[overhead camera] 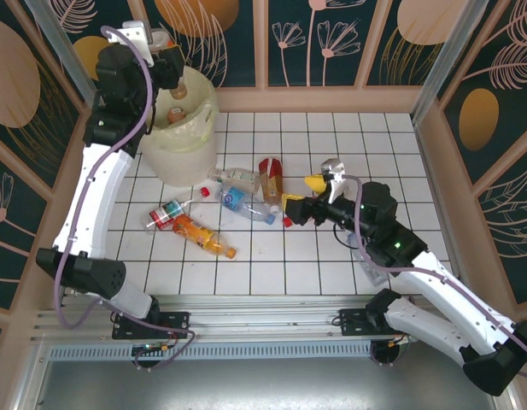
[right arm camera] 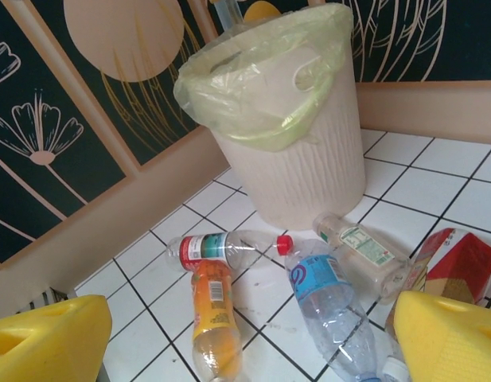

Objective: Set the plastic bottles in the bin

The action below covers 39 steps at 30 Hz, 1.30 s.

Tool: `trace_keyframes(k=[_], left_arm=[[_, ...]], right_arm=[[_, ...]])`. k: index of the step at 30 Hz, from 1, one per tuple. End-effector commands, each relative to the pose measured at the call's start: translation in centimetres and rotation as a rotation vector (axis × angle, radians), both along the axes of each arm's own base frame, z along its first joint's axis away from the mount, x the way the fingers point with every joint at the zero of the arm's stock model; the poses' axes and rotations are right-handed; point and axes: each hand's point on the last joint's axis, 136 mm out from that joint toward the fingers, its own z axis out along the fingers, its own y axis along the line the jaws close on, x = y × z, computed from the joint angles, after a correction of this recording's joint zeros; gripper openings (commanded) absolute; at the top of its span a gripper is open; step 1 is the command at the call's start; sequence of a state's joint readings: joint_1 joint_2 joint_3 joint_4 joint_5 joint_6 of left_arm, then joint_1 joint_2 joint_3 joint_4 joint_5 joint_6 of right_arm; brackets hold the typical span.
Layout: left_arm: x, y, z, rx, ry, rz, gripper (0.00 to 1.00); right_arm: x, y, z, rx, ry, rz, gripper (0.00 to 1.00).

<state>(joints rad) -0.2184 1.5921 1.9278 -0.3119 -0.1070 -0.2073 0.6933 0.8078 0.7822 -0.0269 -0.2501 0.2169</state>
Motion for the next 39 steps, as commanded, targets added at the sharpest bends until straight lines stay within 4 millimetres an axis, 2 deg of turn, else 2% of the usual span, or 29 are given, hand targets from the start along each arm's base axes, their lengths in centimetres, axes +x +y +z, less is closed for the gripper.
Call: trace_keyframes(k=[1,4,6,9,13,16,22,28,32,39], left_arm=[[2.0,3.1,-2.7,0.150,0.091,0.144,0.55],[3.2,4.0,-3.9,0.181,0.127,0.168,0.55],[4.6,4.4,-5.8,0.222,0.169,0.191,0.55],[5.7,5.3,-7.5,0.292,0.222,0.228,0.55],[7.5,6.2,-11.0,0.393,0.331,0.258,0.56],[8.8,5.8,-13.7,0.416,0.402,0.232,0.56],[10.4,6.4,-17.3,0.456,0.479,0.256,0.56],[11.0,6.0,-21.1,0.447,0.563,0.232,0.61],[10.9,6.0,-21.5,0.437,0.576,0.227,0.71],[10.1,6.0,-20.2,0.387,0.563,0.228,0.82]], right_arm=[[0.3,-0.3,-0.8,-0.007,0.022,-0.027,0.92],[0.4,-0.3,-0.8,-0.005,0.027,-0.030,0.92],[0.4,-0.3,-0.9,-0.007,0.031,-0.031,0.92],[0.4,-0.3,-1.1,-0.015,0.040,-0.032,0.92],[0.5,-0.4,-1.3,-0.022,0.046,-0.037,0.92],[0.5,-0.4,-1.3,-0.025,0.040,-0.041,0.92],[0.9,-0.6,-1.9,-0.057,0.058,-0.057,0.92],[1.5,-1.2,-2.3,-0.080,0.071,-0.110,0.92],[1.7,-1.7,-2.8,-0.095,0.089,-0.138,0.92],[2.4,-3.9,-3.8,-0.120,0.123,-0.266,0.91]])
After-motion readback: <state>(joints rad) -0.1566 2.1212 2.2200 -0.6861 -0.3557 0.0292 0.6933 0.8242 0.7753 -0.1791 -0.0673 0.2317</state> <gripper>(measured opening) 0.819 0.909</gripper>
